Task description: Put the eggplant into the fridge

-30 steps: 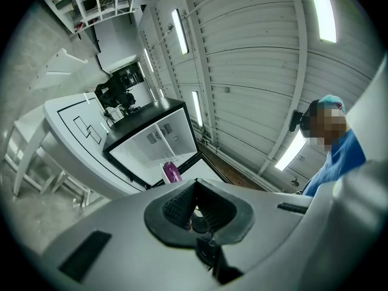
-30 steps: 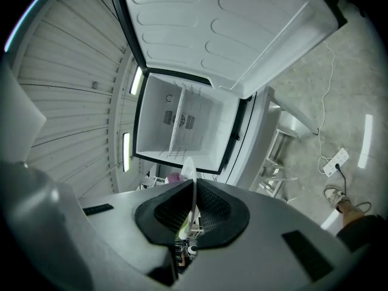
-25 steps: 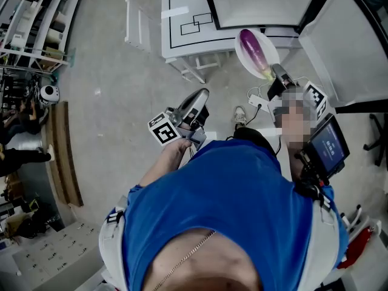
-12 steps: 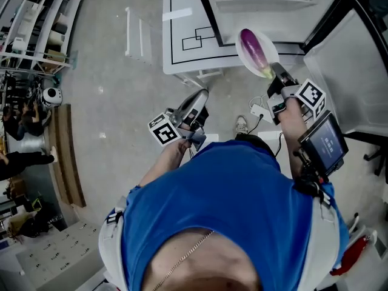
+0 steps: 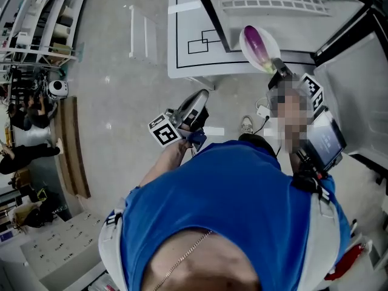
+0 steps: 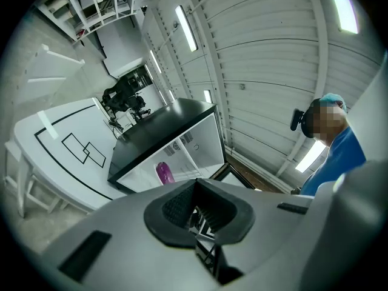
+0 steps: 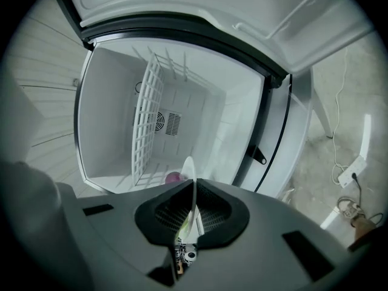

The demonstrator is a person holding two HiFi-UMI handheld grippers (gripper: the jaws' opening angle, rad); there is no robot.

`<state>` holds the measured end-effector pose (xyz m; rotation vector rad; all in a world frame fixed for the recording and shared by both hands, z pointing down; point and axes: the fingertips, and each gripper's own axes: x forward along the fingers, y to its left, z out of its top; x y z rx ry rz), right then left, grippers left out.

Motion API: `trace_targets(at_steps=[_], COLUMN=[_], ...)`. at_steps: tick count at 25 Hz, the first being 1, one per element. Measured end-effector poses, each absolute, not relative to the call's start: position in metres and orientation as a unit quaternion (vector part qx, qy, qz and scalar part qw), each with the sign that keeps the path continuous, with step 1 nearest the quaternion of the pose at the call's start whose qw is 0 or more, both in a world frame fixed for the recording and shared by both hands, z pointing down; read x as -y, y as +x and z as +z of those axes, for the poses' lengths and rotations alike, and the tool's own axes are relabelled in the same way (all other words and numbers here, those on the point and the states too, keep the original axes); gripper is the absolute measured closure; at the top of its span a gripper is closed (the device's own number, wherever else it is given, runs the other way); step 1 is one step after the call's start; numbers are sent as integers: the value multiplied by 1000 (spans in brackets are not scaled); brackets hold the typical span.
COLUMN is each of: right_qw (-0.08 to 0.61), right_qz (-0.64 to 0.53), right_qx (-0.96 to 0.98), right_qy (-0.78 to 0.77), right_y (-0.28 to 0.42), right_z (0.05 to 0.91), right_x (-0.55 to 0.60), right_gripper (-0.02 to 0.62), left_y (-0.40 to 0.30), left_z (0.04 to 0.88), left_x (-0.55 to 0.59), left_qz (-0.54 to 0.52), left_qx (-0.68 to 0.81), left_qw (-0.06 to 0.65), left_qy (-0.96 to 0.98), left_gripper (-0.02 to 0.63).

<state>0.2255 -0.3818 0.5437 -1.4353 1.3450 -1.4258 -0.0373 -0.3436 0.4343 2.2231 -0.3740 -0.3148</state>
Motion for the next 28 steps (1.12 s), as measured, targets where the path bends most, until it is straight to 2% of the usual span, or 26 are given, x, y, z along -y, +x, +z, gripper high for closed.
trace_targets(at_steps=[18,28], right_qw=[359,342], right_qz=[-543,-548], right_qx=[-492,-479], right_qy=[-578,-594], right_y=[239,233], right_z=[588,616], right_x=[459,511], right_gripper=[578,578], left_y=[-43,-51], left_z=[437,447], left_x=[362,391], left_qz=[-116,-120], left_qx=[191,207], left_qw=[419,425], left_qy=[880,873], left_gripper=[598,598])
